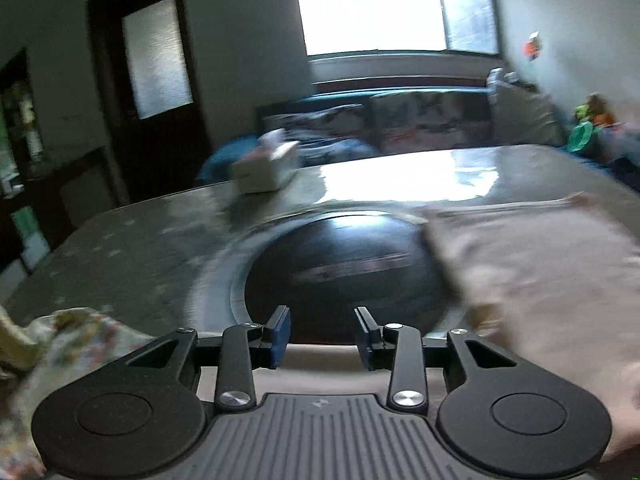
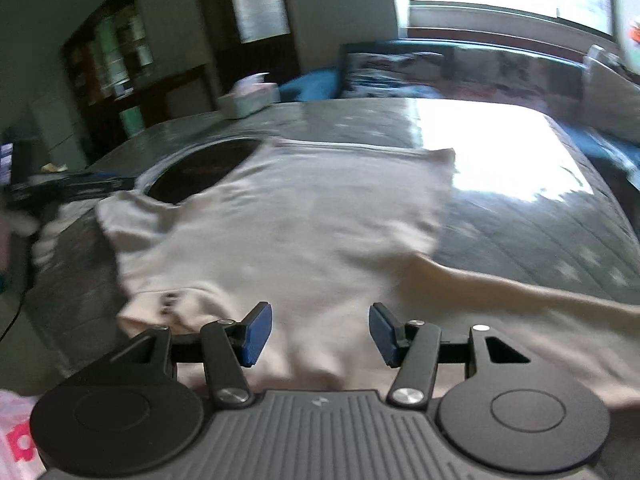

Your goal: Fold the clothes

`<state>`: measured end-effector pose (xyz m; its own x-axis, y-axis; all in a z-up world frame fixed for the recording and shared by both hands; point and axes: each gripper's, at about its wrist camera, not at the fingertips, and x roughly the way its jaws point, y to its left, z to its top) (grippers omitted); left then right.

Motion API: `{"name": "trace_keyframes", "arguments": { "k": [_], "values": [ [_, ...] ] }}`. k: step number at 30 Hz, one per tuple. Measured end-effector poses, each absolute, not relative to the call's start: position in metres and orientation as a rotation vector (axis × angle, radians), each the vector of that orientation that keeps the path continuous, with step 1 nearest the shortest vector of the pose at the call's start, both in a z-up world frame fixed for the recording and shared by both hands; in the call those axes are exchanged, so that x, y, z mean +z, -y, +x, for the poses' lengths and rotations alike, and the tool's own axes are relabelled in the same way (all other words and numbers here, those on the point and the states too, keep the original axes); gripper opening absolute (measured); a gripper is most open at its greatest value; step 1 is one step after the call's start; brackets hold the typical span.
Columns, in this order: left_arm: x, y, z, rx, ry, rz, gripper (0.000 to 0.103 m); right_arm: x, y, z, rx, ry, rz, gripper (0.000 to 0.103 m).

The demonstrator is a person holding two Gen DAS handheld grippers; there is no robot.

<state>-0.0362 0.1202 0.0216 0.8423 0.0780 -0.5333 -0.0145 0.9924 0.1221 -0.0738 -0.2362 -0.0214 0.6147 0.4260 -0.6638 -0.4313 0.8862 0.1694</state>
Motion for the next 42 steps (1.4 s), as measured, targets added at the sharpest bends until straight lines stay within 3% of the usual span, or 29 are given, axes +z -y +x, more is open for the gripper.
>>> {"name": "trace_keyframes", "arguments": {
  "k": [21, 34, 42],
  "values": [
    [0.0, 0.081, -0.049, -0.567, -0.607, 0.197, 0.038, -0.04, 0.338, -0.077, 0.149, -0.74, 0.017, 0.054],
    [-0.011, 0.092, -0.064, -0.603, -0.655, 0.249, 0.045, -0.047, 0.372, -0.04, 0.047, -0.712, 0.038, 0.054],
    [-0.009, 0.093, -0.064, -0.596, -0.658, 0.244, 0.05, -0.037, 0.395, -0.06, -0.047, -0.678, 0.071, 0.054]
  ]
}}
